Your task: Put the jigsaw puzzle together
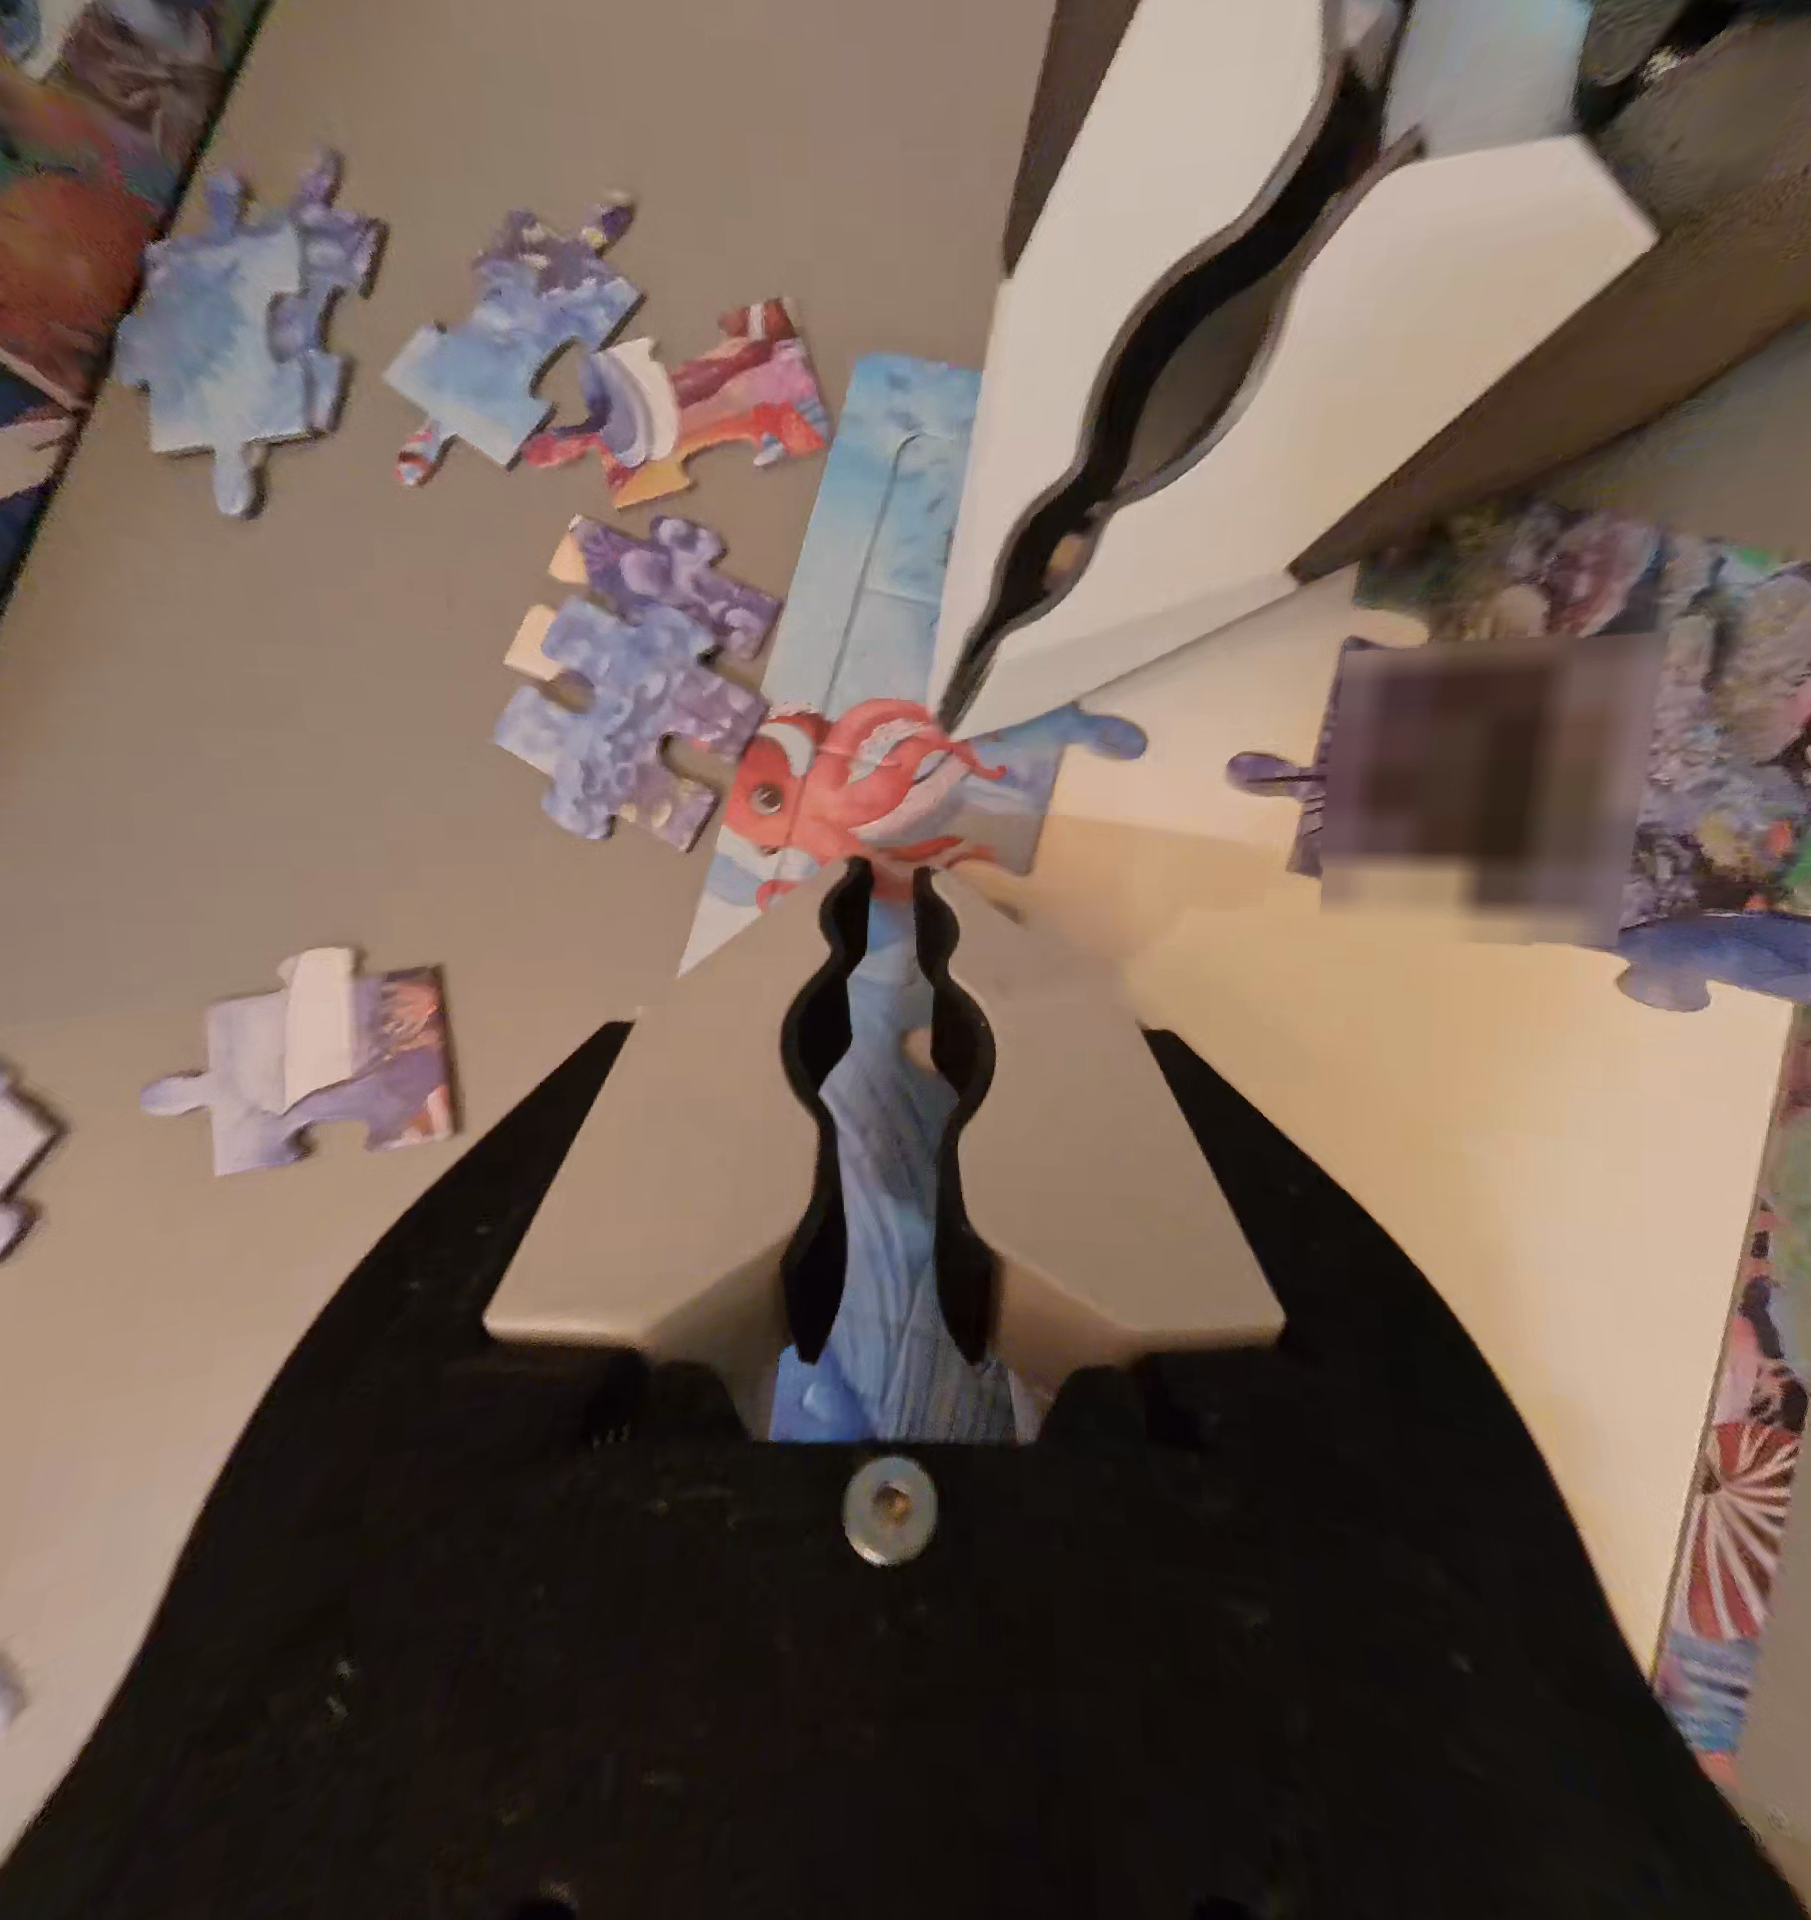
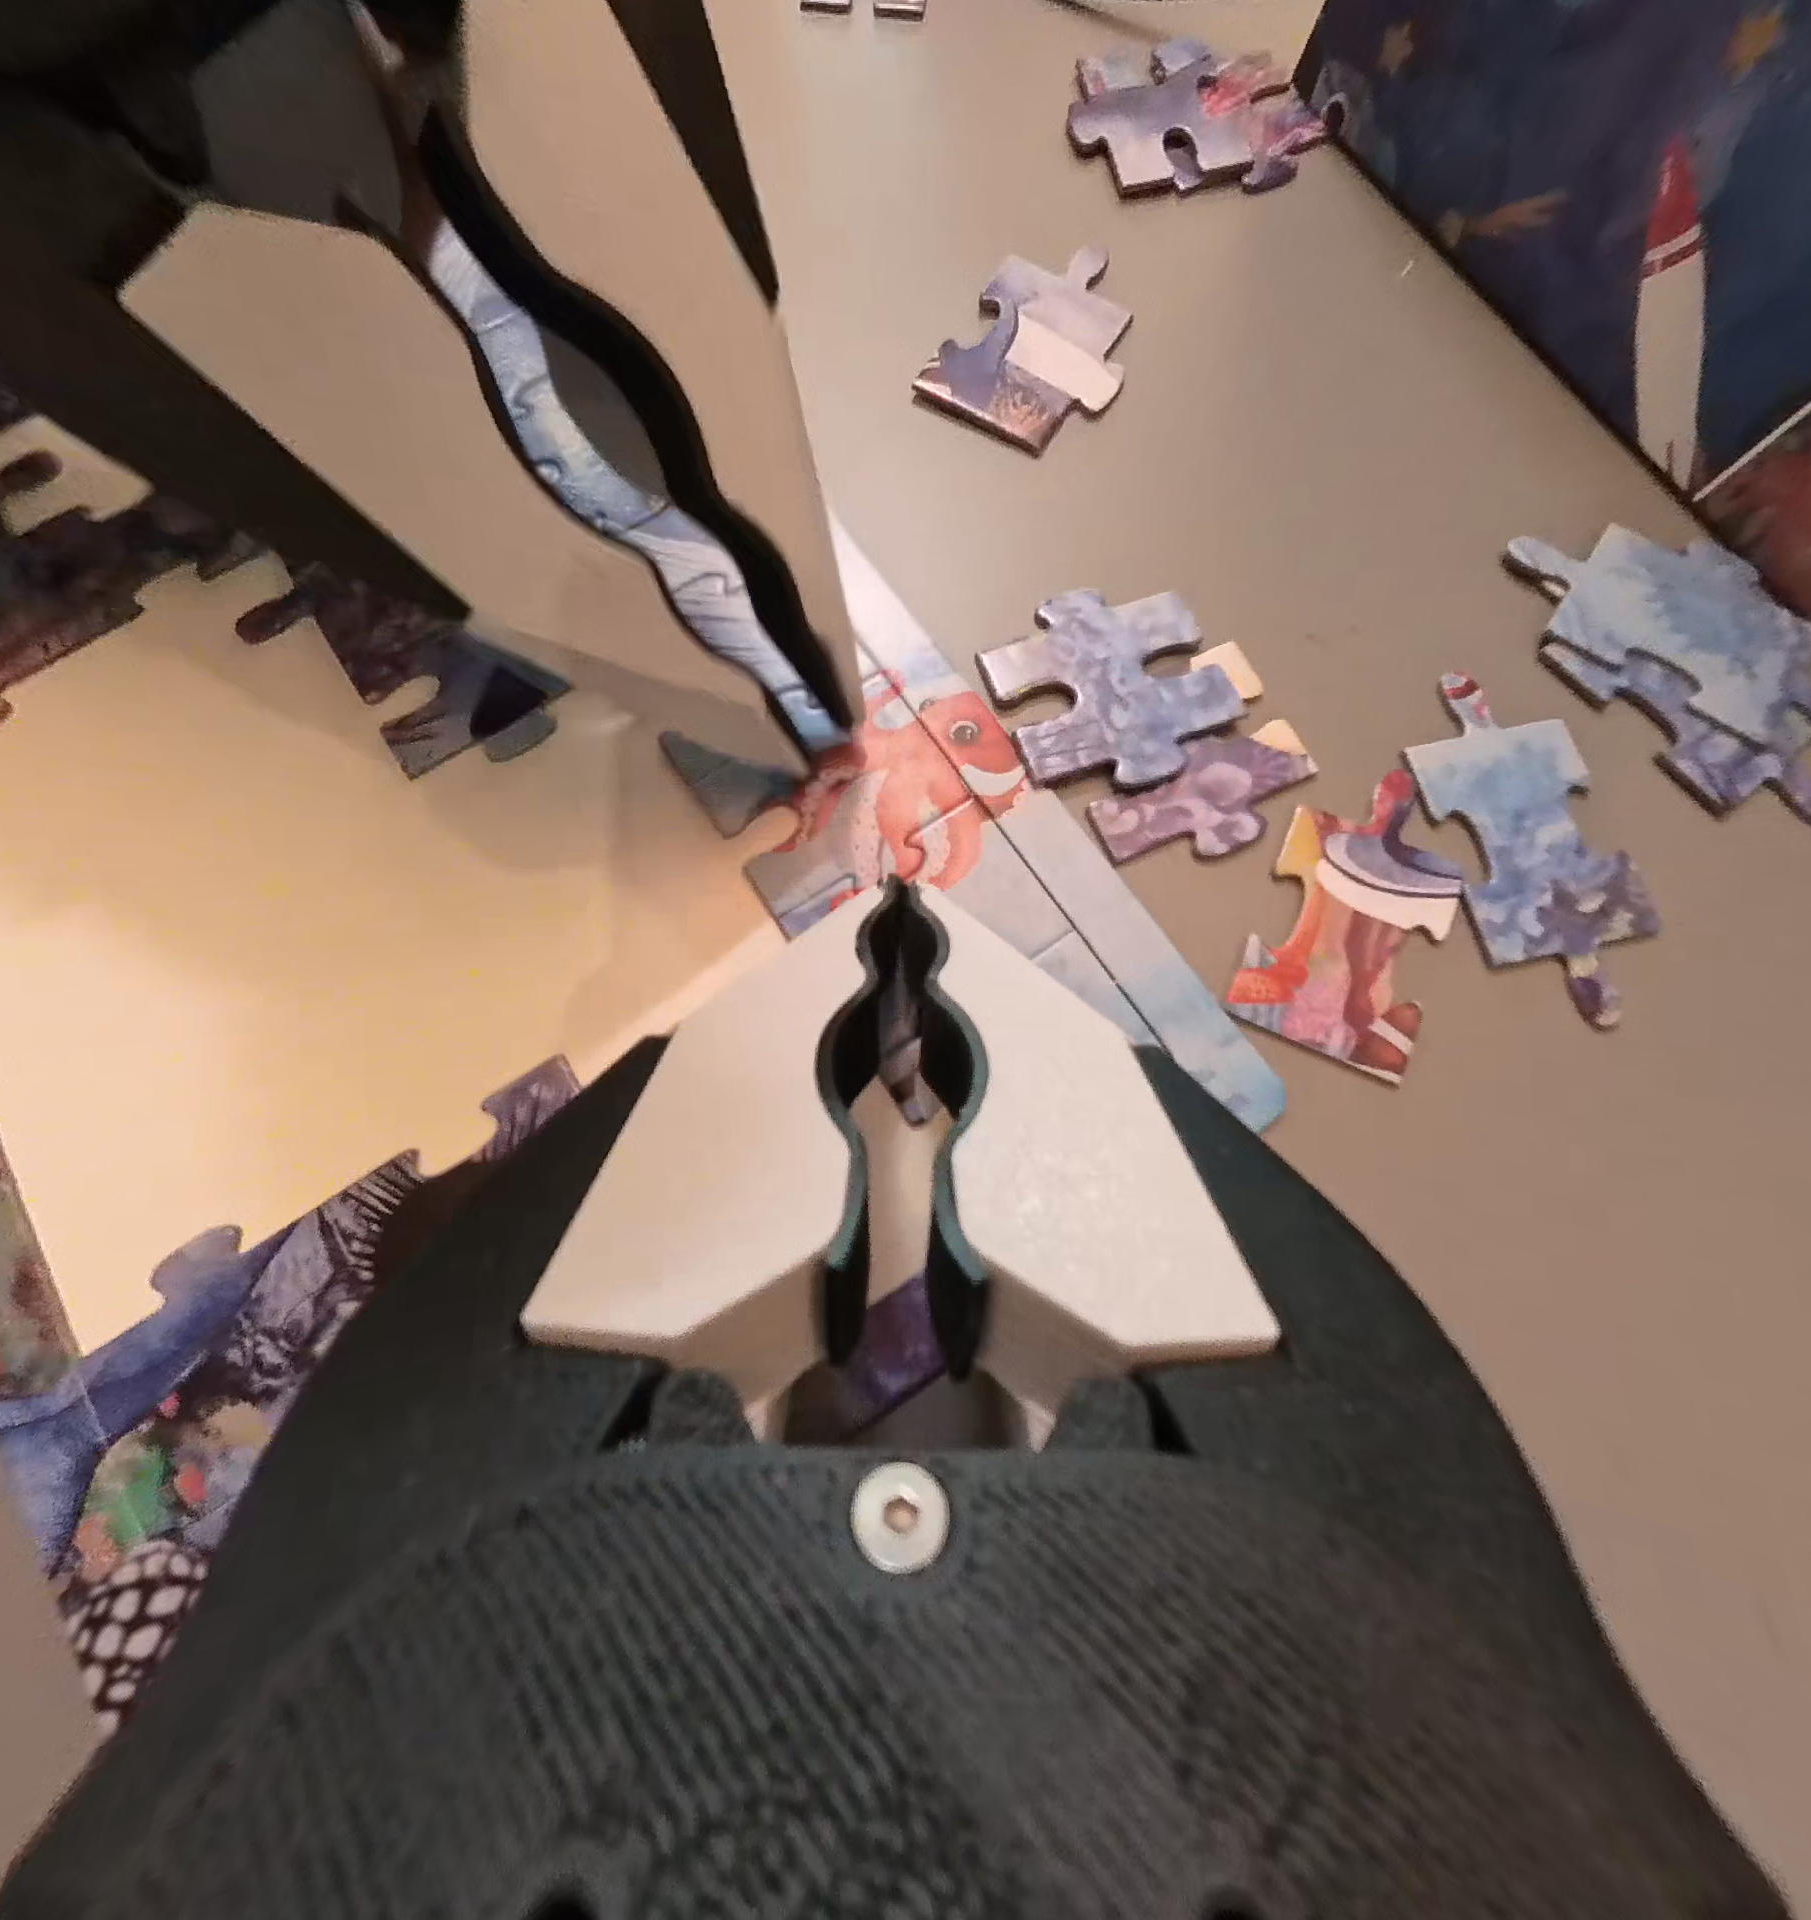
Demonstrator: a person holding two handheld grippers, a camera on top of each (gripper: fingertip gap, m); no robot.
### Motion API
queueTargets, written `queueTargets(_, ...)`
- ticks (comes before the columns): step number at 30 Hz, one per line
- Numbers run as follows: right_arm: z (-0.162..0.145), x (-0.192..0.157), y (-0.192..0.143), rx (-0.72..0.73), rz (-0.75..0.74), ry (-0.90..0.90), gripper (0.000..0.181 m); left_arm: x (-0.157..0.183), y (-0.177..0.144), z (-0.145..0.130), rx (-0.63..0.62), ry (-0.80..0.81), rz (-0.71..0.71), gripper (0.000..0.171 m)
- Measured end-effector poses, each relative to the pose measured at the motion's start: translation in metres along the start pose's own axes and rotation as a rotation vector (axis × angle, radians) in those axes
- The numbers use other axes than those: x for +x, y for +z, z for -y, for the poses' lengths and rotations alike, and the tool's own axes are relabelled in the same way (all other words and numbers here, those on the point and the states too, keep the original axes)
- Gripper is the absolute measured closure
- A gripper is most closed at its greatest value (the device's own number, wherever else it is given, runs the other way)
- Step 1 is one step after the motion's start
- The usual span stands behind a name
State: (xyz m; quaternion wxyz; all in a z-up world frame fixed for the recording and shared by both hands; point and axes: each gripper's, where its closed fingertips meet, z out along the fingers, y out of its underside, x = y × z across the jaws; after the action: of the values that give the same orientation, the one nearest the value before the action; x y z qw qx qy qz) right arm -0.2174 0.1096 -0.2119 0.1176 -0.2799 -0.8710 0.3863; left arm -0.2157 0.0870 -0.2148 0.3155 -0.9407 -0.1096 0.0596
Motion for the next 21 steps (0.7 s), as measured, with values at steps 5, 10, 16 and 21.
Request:
queueTargets(5, 0.000, 0.000, 0.000, 0.003, -0.005, -0.002, 0.181, -0.053, -0.051, 0.003, 0.097, -0.076, 0.171, 0.166)
queueTargets(10, 0.001, 0.004, 0.001, 0.011, -0.002, 0.037, 0.181, -0.098, -0.086, -0.043, 0.121, -0.218, 0.236, 0.171)
queueTargets(16, 0.011, -0.005, 0.012, -0.005, 0.021, 0.063, 0.181, -0.076, -0.083, -0.106, 0.066, -0.261, 0.139, 0.171)
queueTargets(21, 0.028, -0.027, 0.032, -0.033, 0.046, 0.032, 0.181, -0.059, -0.074, -0.102, 0.093, -0.257, 0.061, 0.171)
